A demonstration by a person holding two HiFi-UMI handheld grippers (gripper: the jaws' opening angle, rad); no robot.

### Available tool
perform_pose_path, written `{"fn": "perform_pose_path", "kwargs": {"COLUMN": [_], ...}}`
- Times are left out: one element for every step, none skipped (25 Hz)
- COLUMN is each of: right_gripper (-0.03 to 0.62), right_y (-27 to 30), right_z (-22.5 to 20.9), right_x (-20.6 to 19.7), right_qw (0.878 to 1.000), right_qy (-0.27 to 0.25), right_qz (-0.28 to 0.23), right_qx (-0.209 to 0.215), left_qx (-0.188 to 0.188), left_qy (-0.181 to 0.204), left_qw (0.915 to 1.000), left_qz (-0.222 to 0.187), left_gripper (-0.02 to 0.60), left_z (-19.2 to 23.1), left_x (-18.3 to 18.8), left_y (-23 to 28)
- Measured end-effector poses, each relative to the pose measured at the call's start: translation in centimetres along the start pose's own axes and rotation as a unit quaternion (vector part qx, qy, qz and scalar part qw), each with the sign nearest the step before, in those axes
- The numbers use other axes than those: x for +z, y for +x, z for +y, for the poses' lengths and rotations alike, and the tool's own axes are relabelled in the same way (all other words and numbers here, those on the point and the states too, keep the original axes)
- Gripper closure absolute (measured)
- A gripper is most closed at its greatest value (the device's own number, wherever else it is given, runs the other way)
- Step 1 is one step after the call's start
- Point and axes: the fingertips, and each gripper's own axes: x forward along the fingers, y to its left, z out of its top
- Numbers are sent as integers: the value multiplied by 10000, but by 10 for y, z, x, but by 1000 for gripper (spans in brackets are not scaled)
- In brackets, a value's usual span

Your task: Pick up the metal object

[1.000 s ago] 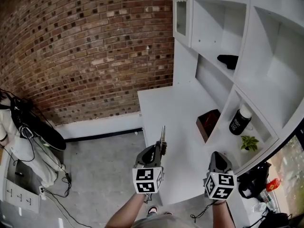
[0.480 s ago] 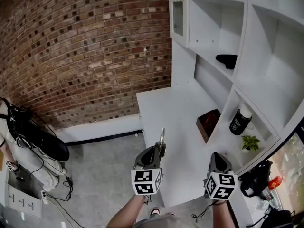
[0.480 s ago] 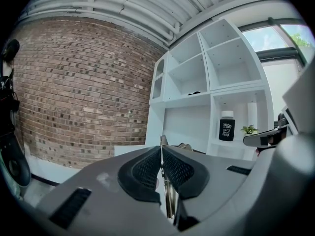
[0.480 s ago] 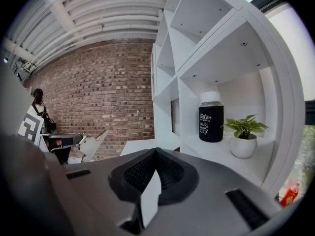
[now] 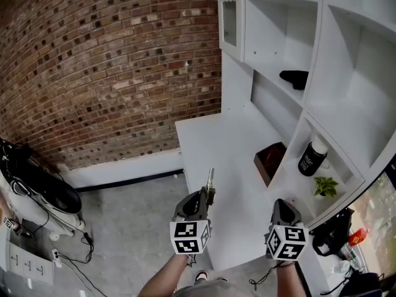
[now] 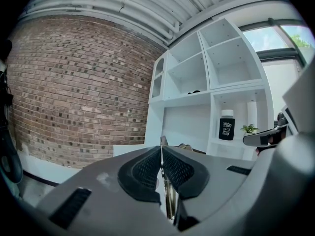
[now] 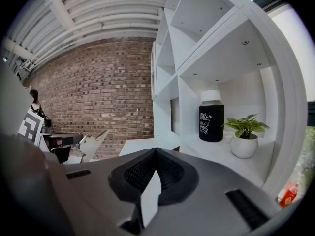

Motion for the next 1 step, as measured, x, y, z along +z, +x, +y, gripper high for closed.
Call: {"fn": "perform_pose_path", "kwargs": {"right_gripper": [594], "right_y": [1], "right_z": [0], "right_x": [0], "right_qw": [10000], "right_qy": [-3], "right_qz": [3], "right_qx": [1], "left_qx": [-3], "left_qy": [2], "left_qw": [10000], "left_qz": [7], "left_gripper": [566], "left_z": [0], "left_x": [-1], "left_y": [1]}}
